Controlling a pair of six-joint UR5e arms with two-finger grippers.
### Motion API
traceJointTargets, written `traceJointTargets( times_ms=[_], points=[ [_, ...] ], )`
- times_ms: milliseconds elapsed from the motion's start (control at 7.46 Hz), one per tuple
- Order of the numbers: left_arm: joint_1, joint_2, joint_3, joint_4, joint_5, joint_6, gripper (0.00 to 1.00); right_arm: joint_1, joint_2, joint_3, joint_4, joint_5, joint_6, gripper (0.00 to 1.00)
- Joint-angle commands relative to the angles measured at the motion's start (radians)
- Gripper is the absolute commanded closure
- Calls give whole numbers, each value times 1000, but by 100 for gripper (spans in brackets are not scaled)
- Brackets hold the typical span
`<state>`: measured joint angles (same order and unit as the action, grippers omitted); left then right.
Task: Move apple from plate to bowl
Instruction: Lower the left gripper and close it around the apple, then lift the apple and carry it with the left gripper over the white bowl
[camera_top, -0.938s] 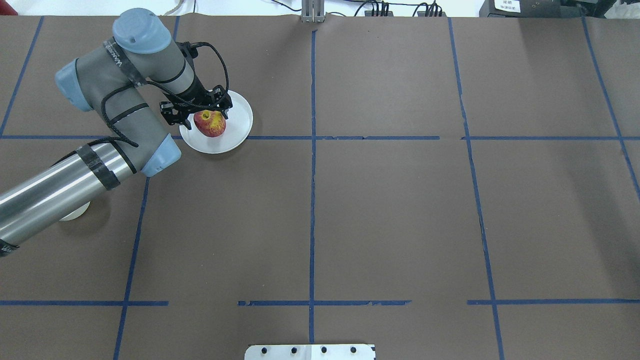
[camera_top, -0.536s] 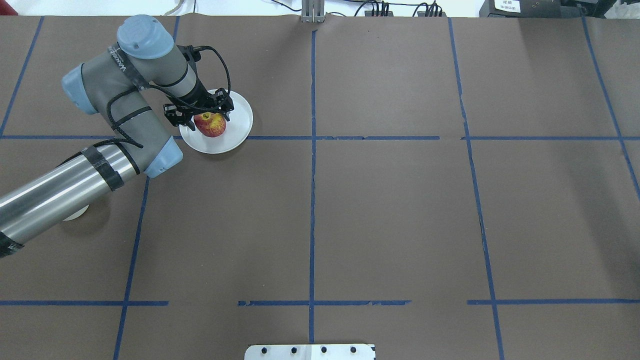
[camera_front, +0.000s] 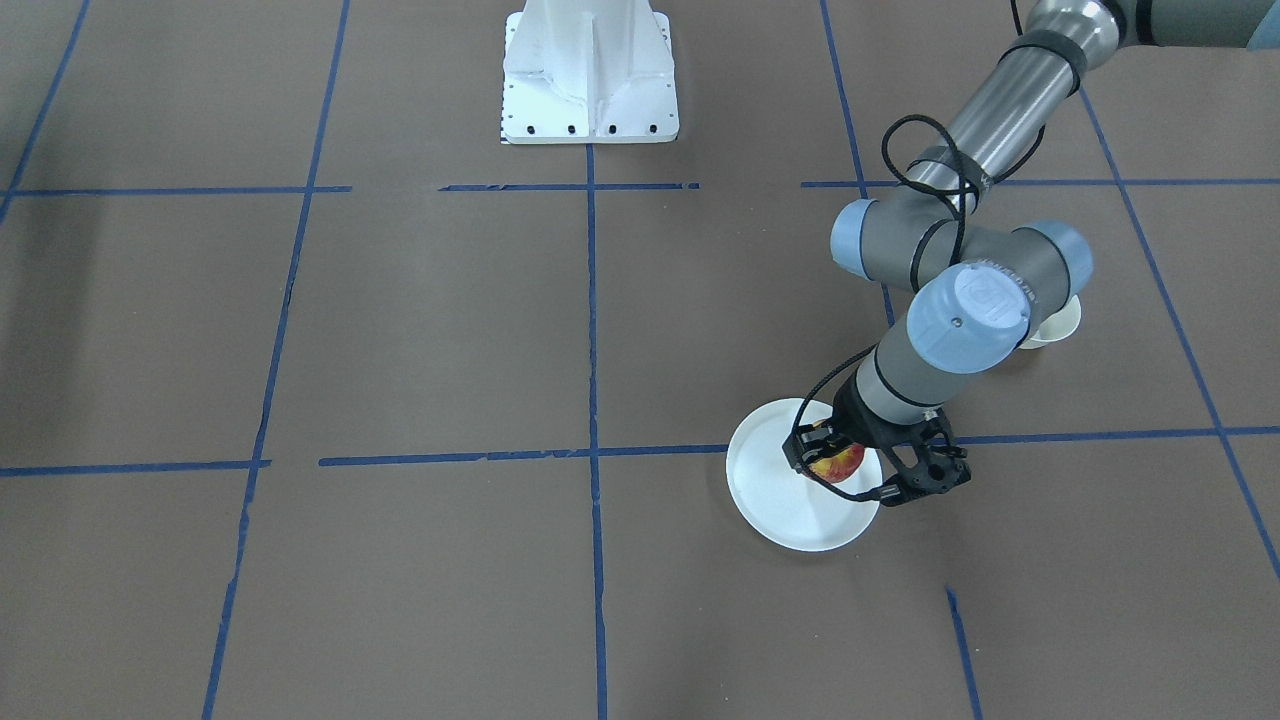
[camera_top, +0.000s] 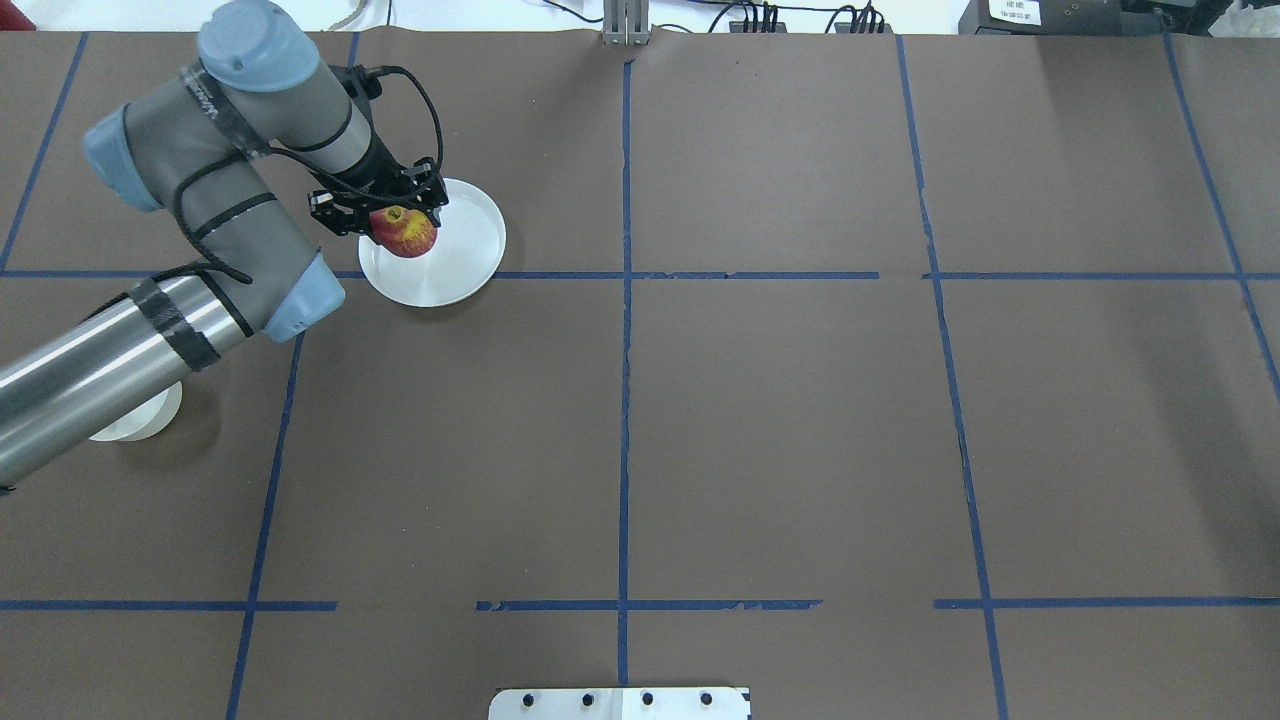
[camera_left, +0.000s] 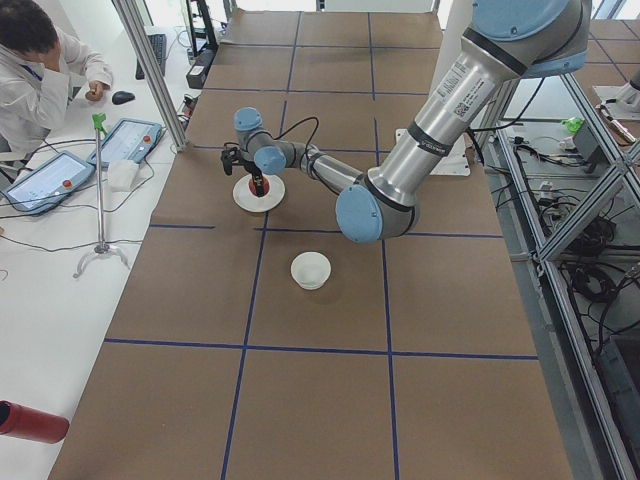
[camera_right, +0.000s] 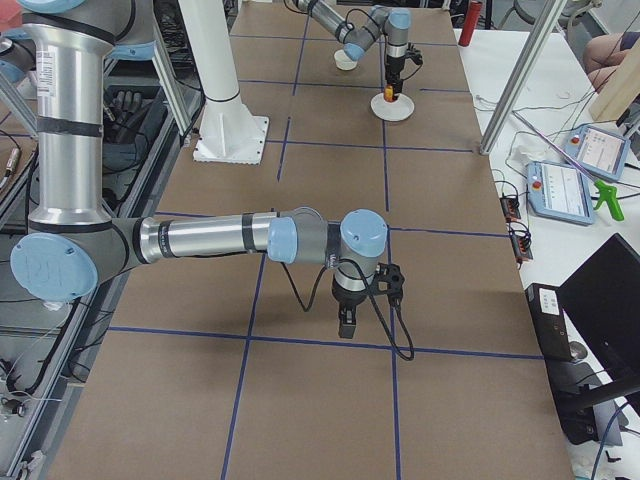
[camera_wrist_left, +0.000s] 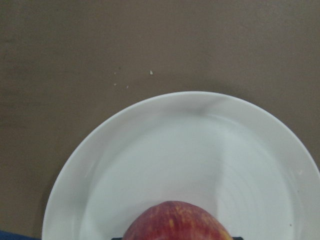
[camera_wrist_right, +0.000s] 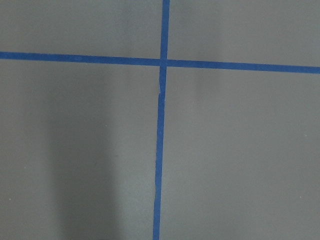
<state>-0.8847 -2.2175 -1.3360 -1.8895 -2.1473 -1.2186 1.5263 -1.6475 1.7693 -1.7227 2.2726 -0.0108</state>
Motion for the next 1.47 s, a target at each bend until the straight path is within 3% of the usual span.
traceJointTargets(
  times_ms=[0,268,402,670,804,1072,1340],
  points=[
    [-46,228,-356,124,0,130,100,0,0,-1,0,-1,0,0],
    [-49,474,-510,109,1,241,100,0,0,1,0,-1,0,0],
    [-50,613,-531,30,3,281,100,0,0,-1,0,-1,0,0],
    [-50,853,-519,-269,10,284,100,0,0,-1,2,-1,0,0],
    [-48,880,-487,-343,12,280,100,0,0,-1,0,-1,0,0],
    [-39,805,-448,-335,35,272,100,0,0,-1,0,-1,0,0],
    [-37,797,-459,-335,64,274,100,0,0,1,0,-1,0,0]
  ],
)
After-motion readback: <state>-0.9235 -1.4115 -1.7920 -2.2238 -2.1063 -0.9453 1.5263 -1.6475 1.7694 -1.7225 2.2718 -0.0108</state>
